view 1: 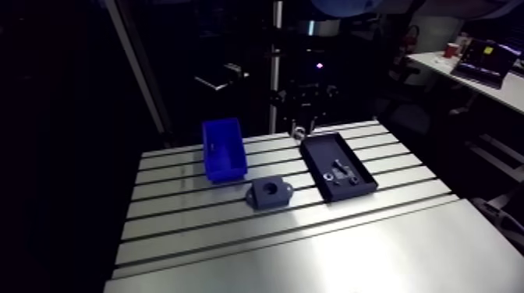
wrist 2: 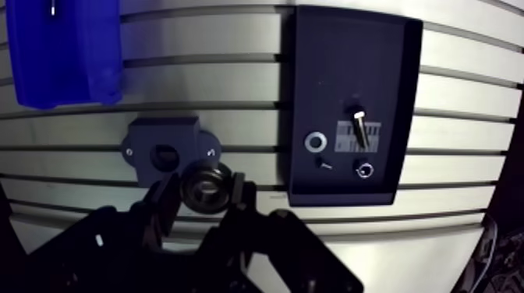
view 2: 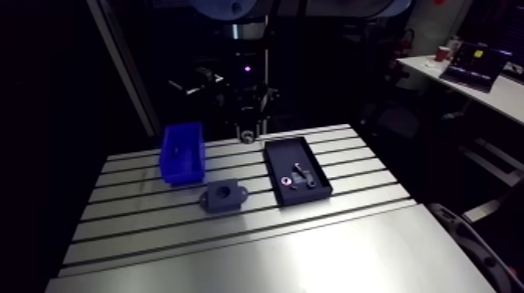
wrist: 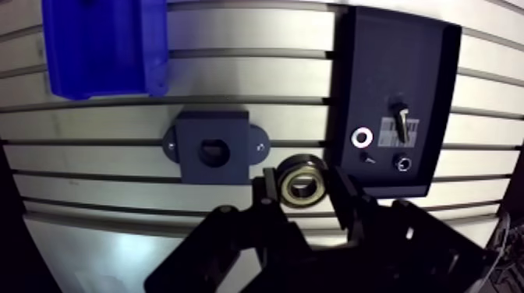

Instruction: Pick up the bearing and press it into the housing until flush.

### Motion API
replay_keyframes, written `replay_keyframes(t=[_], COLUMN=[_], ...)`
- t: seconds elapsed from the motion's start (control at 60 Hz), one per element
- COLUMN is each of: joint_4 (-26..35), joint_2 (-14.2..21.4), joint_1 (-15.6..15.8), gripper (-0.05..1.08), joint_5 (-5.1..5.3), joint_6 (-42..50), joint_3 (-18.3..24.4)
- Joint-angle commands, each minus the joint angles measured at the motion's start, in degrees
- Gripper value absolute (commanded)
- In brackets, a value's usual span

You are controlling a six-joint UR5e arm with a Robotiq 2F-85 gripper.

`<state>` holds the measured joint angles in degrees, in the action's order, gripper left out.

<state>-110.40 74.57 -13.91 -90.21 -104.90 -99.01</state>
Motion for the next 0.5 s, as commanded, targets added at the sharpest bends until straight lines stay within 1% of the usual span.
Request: replay_keyframes(t=[0.017,0.067,0.1,0.167,0.2,0.35,0.5], joint_4=[-1.18,-2.64,-4.06,-4.53,-5.09,-6.50,-7.92], joint_2=[1.24,1.24,1.07,0.99,0.81,0.14,-1.61], joint_1=[3.58,3.95,4.45,4.87,5.51,6.15,7.20], gripper=[0.90,0.90,0.90,0.90,0.90,0.90,0.90], joint_5=[-0.08,-0.10,-0.33,-0.28,-0.43,-0.53,-0.61], joint_6=[2.62,2.56,2.46,2.53,2.55,2.55,2.55], joint_3=[-3.78,-4.99,-5.83,-6.03,-6.47,-6.59,-6.61])
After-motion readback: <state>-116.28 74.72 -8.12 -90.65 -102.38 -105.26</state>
